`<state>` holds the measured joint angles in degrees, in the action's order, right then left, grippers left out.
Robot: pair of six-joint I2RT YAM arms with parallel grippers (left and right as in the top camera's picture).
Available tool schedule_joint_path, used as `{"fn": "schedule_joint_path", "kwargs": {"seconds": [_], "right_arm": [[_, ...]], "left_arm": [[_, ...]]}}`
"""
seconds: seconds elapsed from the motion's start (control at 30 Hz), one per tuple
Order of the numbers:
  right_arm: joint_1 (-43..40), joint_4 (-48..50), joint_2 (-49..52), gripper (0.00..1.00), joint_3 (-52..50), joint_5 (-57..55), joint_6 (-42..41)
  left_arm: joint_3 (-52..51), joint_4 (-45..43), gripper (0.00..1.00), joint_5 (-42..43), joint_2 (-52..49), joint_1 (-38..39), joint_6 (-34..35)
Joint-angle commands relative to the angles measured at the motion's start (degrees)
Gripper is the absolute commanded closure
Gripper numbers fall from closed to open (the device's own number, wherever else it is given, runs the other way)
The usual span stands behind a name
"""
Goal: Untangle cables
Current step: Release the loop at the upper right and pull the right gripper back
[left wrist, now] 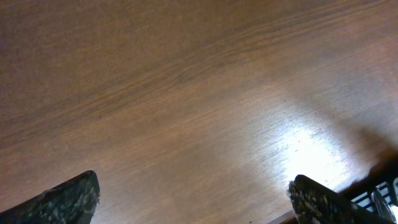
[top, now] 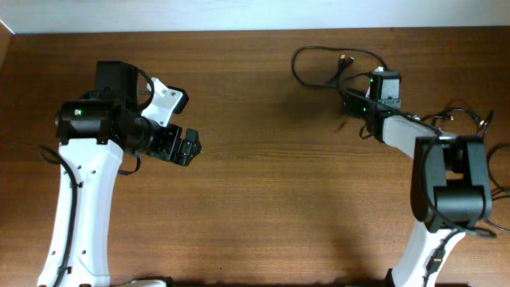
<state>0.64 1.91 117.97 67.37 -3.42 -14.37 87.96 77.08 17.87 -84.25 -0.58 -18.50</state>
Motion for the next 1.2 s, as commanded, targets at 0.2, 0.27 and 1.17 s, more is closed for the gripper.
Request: {"fn": "schedule_joint_path", "kwargs": {"seconds": [0.2, 0.27, 1.17], "right_arm": [[-0.3, -22.9, -29.3, 0.00, -0.4, 0.8, 1.1], [-0.3, -32.5, -36.4, 0.00, -0.4, 0.9, 1.1], [-0.3, -60.7, -47.0, 0.01, -0.4, 1.5, 0.8]], "left_arm": [[-0.1, 0.0, 0.01, 0.8, -0.3, -0.3, -0.9], [-0.1, 0.0, 0.01, 0.8, -0.3, -0.3, -0.9], [-0.1, 0.0, 0.01, 0.8, -0.3, -0.3, -0.9]]}}
